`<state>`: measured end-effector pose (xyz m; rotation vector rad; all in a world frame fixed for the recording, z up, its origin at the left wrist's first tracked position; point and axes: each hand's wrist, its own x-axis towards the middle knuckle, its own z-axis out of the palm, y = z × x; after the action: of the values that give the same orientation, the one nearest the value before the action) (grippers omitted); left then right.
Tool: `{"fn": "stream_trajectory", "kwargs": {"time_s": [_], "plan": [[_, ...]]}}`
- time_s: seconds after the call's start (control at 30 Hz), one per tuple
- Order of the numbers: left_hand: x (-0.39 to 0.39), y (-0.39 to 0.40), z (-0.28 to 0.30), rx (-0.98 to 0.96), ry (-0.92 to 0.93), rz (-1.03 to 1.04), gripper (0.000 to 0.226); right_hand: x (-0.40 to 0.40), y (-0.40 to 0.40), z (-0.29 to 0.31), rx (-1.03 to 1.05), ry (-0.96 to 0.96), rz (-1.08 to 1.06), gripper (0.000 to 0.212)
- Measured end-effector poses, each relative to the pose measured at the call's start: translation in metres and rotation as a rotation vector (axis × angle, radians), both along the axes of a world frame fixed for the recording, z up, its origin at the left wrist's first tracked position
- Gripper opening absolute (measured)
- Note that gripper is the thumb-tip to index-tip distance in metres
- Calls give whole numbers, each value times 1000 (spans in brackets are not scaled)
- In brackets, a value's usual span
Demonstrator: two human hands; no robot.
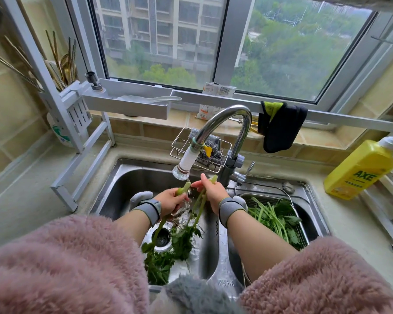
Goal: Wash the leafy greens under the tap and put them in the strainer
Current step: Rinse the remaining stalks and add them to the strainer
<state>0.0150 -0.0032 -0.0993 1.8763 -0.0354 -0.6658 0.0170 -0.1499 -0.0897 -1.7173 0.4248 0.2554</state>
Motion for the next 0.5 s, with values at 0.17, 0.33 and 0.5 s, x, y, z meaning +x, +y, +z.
{"fn": "stream_trajectory", "kwargs": {"time_s": [0.17, 0.33, 0.5], "plan": [[0, 2, 1, 37, -43, 35, 28, -7, -9, 13, -148, -57, 71, 48], [-4, -6, 7, 76, -90, 17, 20, -10, -2, 17, 21, -80, 44, 39], [-7, -8, 7, 58, -92, -28, 19, -13, 6, 15, -35, -114, 100, 46]]}}
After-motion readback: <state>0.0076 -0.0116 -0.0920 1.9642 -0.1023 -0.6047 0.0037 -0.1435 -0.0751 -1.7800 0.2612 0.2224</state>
